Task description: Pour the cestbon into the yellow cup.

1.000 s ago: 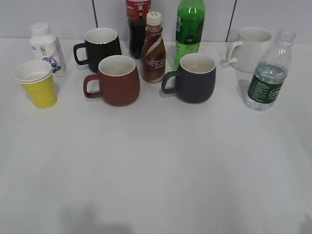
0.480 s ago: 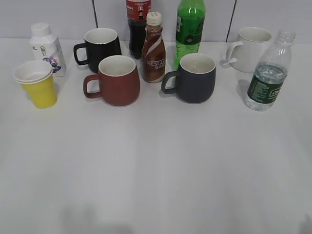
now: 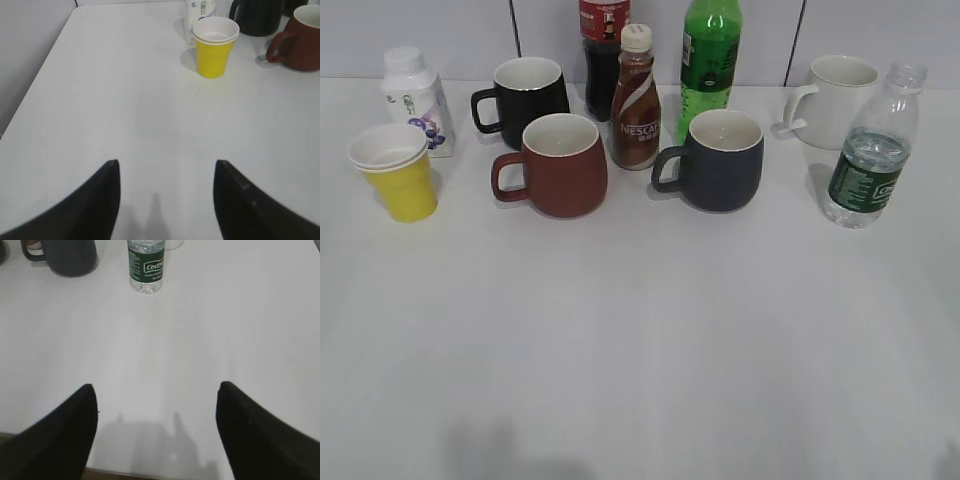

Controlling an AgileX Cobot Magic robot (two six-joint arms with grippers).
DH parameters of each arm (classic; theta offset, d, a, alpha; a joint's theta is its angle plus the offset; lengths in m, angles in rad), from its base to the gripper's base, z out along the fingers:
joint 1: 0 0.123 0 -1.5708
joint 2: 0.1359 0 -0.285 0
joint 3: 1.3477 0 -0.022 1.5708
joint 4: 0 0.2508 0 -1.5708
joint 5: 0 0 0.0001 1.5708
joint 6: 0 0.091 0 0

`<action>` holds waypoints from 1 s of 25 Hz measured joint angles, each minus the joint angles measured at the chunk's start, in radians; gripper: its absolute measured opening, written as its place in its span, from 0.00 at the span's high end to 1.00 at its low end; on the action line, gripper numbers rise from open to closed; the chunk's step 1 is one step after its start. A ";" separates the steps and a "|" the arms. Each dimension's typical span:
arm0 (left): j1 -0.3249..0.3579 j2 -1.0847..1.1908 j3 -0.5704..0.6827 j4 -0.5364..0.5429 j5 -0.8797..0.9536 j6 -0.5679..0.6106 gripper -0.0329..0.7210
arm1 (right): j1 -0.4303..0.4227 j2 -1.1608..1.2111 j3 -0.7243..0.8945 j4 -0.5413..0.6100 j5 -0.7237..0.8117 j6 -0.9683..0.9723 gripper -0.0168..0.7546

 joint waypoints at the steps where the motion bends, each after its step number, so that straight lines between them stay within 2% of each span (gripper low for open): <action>1: 0.000 0.000 0.000 0.000 0.000 0.000 0.36 | 0.000 0.000 0.000 0.000 0.000 0.000 0.26; 14: -0.002 0.000 0.000 -0.022 0.000 0.000 0.36 | 0.000 0.028 -0.005 0.005 -0.012 0.000 0.26; 21: -0.069 0.084 -0.015 -0.040 -0.041 0.000 0.36 | 0.000 0.091 -0.022 0.034 -0.276 -0.002 0.32; 25: -0.076 0.158 -0.022 -0.038 -0.256 0.000 0.36 | 0.000 0.182 -0.014 0.036 -0.361 -0.003 0.35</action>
